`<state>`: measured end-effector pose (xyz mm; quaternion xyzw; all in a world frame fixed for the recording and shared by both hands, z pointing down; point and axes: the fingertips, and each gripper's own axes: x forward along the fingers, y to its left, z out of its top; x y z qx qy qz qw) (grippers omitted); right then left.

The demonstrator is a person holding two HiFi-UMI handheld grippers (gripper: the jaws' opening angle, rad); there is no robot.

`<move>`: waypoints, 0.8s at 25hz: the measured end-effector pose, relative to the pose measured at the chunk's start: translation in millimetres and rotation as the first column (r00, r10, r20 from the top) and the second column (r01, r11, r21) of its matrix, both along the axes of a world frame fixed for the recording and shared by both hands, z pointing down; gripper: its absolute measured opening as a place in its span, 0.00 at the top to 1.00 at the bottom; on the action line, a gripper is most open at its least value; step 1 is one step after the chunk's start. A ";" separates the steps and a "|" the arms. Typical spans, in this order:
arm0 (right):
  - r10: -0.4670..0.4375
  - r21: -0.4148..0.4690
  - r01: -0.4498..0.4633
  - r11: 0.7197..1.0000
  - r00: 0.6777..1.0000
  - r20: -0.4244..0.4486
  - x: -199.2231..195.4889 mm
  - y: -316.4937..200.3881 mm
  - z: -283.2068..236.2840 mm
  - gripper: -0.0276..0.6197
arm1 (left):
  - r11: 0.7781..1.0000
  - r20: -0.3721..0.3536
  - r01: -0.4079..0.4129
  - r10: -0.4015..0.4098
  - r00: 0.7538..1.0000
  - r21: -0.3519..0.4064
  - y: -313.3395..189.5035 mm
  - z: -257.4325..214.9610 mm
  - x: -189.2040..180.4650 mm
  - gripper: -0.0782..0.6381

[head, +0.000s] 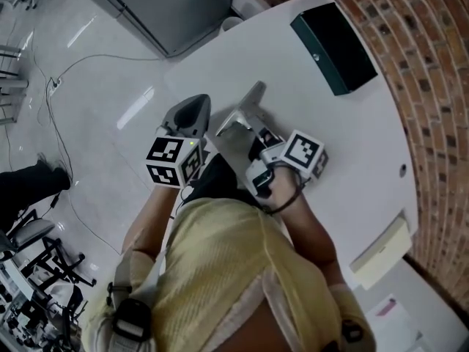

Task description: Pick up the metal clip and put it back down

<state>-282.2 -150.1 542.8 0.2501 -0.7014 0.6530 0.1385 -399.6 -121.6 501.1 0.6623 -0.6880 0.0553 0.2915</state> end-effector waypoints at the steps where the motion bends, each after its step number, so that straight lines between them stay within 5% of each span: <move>1: 0.001 0.007 -0.001 1.000 1.000 0.006 -0.6 -0.5 -0.2 0.95 | 1.000 -0.003 0.002 -0.002 1.000 -0.002 0.9 0.5 -0.7 0.88; 16: -0.021 0.105 0.027 0.994 0.998 -0.062 3.6 -2.2 2.1 0.94 | 0.999 -0.014 -0.034 0.034 0.999 -0.005 -4.5 4.8 0.2 0.89; 20: -0.016 0.125 0.023 0.992 0.998 -0.057 0.5 -2.6 0.1 0.87 | 0.998 -0.043 -0.062 0.062 0.997 0.007 -6.5 5.8 -2.0 0.89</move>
